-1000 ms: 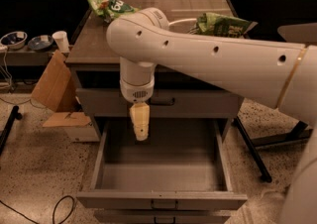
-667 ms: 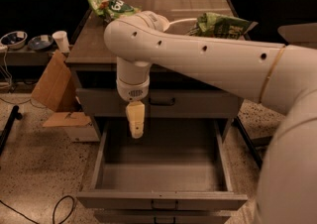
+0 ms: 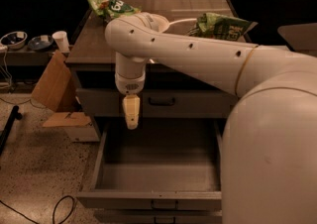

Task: Open top drawer

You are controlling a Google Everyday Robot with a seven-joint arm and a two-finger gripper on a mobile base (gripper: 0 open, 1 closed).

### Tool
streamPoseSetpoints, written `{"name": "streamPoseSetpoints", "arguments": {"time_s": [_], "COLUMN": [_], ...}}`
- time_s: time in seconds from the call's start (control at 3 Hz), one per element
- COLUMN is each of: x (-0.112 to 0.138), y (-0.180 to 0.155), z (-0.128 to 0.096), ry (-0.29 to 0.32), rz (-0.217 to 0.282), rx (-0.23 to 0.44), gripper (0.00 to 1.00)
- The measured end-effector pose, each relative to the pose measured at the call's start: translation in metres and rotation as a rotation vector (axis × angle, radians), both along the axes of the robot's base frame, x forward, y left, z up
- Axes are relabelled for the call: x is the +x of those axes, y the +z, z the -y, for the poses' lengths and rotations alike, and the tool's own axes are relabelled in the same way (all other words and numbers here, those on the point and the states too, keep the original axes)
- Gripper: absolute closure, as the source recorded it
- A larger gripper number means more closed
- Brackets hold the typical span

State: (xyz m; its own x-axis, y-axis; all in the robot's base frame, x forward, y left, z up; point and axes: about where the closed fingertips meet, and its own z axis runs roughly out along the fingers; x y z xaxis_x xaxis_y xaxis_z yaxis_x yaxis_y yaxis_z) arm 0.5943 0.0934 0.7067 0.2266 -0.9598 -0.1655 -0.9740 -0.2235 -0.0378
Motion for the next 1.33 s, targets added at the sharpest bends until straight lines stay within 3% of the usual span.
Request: {"name": "streamPoseSetpoints", "arguments": {"time_s": [0.67, 1.33], "x": [0.029, 0.034], "y": [-0.018, -0.044], "z": [-0.018, -0.031], "ry": [-0.049, -0.043], "rz": [0.014, -0.021], "rx": [0.02, 0.019], "gripper": [0.0, 0.0]}}
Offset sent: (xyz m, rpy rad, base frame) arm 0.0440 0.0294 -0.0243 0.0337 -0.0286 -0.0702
